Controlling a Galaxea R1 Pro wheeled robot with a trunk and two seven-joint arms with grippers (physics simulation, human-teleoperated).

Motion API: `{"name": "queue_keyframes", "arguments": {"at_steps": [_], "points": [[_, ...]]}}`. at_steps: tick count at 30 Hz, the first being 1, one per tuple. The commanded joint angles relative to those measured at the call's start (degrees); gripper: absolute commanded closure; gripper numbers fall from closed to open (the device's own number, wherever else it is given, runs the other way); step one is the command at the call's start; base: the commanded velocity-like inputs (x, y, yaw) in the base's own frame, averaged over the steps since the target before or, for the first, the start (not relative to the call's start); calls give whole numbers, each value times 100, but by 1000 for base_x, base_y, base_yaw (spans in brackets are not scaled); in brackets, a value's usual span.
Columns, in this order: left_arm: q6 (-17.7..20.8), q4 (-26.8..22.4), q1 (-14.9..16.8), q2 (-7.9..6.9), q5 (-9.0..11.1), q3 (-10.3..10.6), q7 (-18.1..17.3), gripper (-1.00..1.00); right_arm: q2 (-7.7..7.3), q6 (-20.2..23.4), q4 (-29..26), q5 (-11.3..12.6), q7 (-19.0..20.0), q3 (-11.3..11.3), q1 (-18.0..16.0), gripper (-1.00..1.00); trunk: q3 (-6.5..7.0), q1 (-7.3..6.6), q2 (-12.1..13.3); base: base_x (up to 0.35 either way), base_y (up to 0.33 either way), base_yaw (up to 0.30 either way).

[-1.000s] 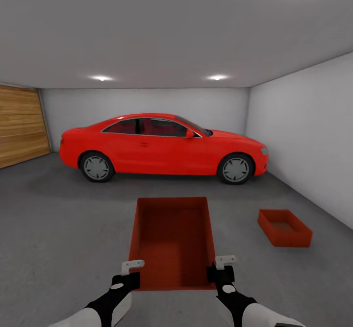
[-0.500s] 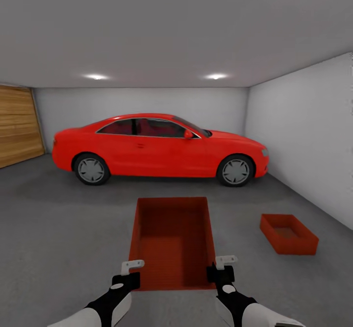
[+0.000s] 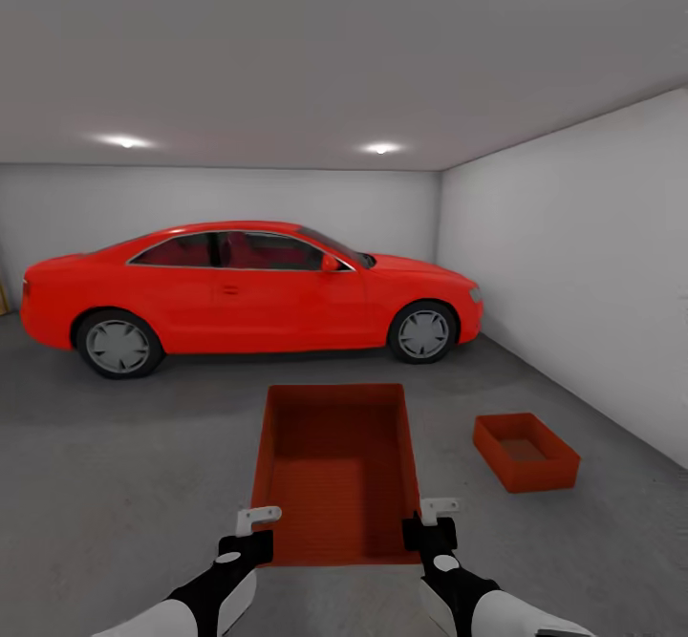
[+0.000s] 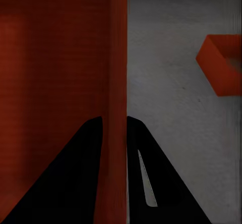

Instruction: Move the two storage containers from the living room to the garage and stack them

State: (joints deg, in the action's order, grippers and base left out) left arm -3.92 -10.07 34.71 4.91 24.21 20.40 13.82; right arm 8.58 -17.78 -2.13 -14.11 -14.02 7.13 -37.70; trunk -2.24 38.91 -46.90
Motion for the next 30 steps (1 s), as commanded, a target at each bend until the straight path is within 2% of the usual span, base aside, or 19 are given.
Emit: {"name": "queue_keyframes", "arguments": {"at_steps": [1, 30], "points": [[-4, -13, 5, -42, 49, -24, 51, 100, 6, 11, 2, -179, 31, 271, -9, 100, -10, 5, -8, 321, 128, -281], [-4, -13, 4, -43, 49, -20, 47, 100, 10, 11, 2, -179, 31, 271, -9, 100, -10, 5, -8, 316, 180, -282]]}}
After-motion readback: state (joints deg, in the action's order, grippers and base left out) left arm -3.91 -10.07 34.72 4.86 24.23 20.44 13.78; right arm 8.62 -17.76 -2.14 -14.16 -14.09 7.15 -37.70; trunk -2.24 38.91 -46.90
